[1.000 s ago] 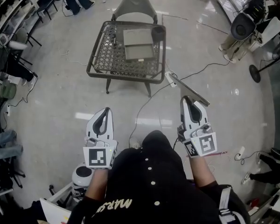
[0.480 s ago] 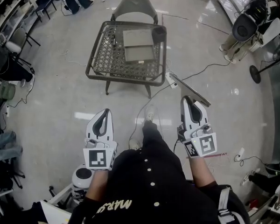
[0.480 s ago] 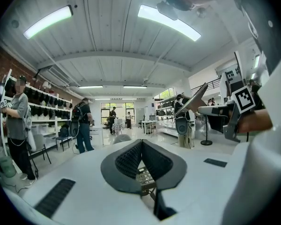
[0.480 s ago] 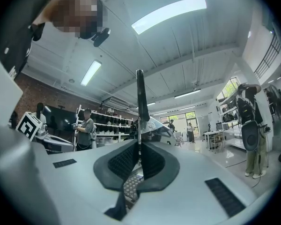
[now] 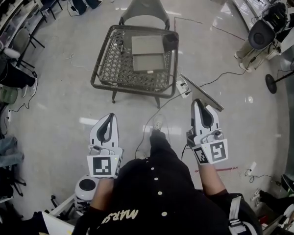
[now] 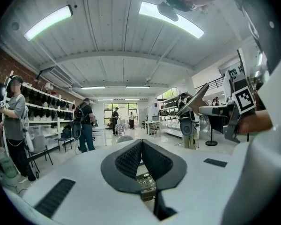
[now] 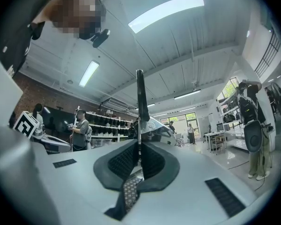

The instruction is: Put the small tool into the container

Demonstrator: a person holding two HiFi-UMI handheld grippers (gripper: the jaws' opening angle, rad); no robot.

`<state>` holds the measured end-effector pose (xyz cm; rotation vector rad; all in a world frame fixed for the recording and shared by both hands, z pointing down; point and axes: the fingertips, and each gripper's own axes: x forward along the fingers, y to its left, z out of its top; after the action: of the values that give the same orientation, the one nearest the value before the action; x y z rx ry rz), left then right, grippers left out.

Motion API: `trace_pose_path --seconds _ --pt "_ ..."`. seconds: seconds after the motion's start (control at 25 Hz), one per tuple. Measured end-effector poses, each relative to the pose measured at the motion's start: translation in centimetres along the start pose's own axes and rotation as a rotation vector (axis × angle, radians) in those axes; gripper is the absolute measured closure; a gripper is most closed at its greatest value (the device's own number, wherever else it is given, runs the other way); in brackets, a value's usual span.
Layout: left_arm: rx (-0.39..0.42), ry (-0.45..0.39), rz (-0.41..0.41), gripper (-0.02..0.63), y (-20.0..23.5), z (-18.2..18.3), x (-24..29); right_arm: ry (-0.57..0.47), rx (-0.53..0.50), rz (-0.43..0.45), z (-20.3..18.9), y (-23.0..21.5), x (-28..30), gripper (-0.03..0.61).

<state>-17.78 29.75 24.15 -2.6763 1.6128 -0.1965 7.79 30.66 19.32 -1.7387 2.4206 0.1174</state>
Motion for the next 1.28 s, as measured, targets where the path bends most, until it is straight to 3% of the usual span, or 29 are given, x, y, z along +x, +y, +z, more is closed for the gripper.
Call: trace_pose_path --seconds 0.56,1.28 --pt "-0.003 0.012 0.002 0.588 2.1 0.5 9.1 0.013 -0.005 -0.018 -1.9 -5.6 7.4 0.563" --pt "0.008 0.013 0.05 0.588 4.8 4.0 20.7 -0.013 -0.006 0.053 -0.8 -12.3 19.1 0.563"
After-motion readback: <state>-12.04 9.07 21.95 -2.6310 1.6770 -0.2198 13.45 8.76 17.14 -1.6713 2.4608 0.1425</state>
